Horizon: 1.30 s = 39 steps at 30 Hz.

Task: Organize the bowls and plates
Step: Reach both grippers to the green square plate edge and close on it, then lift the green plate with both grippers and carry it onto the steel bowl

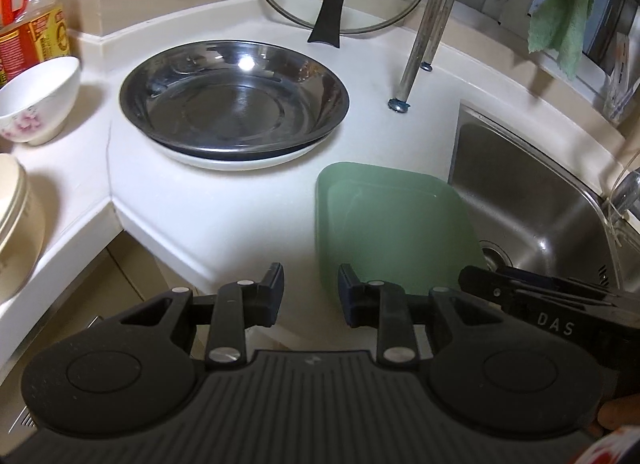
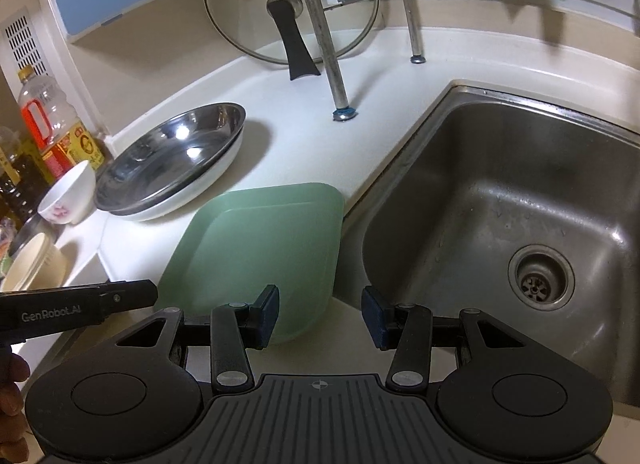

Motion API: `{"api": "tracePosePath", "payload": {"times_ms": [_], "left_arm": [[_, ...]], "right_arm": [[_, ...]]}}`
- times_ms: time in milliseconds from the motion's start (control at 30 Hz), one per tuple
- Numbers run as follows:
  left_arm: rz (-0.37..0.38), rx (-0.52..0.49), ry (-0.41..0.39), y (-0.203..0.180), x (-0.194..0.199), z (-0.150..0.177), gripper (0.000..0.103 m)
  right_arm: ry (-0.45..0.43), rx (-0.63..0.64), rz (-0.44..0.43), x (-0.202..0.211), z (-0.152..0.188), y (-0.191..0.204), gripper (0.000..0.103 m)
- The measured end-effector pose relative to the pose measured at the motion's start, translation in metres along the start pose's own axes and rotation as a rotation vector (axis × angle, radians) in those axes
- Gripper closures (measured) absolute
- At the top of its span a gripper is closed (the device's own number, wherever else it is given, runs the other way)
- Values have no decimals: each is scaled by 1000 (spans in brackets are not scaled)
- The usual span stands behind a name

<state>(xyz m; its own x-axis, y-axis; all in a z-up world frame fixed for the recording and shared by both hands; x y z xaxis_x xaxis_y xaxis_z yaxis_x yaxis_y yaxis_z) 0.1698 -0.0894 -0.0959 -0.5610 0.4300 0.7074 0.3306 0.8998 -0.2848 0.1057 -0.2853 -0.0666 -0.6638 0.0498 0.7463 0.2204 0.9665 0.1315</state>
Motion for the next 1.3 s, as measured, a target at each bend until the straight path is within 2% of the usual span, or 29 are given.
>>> {"api": "tracePosePath", "payload": {"times_ms": [67, 200, 433, 533, 900, 1300], "left_arm": [[-2, -8, 9, 1, -5, -1, 78], [3, -11, 22, 2, -13, -4, 82], [34, -28, 43, 0, -20, -4, 97], [29, -43, 41, -3, -21, -4, 97], [54, -70, 24, -12, -14, -5, 97], [66, -78, -46, -15, 15, -9, 97]], "right_arm": [[2, 2, 3, -5, -1, 1, 66], [-3, 7, 14, -11, -1, 3, 71], [-9, 0, 18, -14, -2, 1, 91], [-12, -3, 23, -15, -3, 0, 96], [-48, 4, 29, -2, -4, -7, 97], [-100, 7, 4, 27, -13, -6, 97]]}}
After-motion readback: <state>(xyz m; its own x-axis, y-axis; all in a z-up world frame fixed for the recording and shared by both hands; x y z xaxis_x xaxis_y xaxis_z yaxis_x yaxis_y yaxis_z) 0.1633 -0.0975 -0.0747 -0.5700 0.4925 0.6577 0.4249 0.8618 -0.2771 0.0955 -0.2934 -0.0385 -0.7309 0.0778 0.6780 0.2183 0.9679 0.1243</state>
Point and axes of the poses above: each gripper's, at about its wrist camera, not at the fingertips, and x roughly against the way its jaws point, y to its left, z to its underside, the point moved 1 cm from there along -x, roughly the way its jaws point, and after that the axes turned 9 degrees about z, right-handed, at the moved point
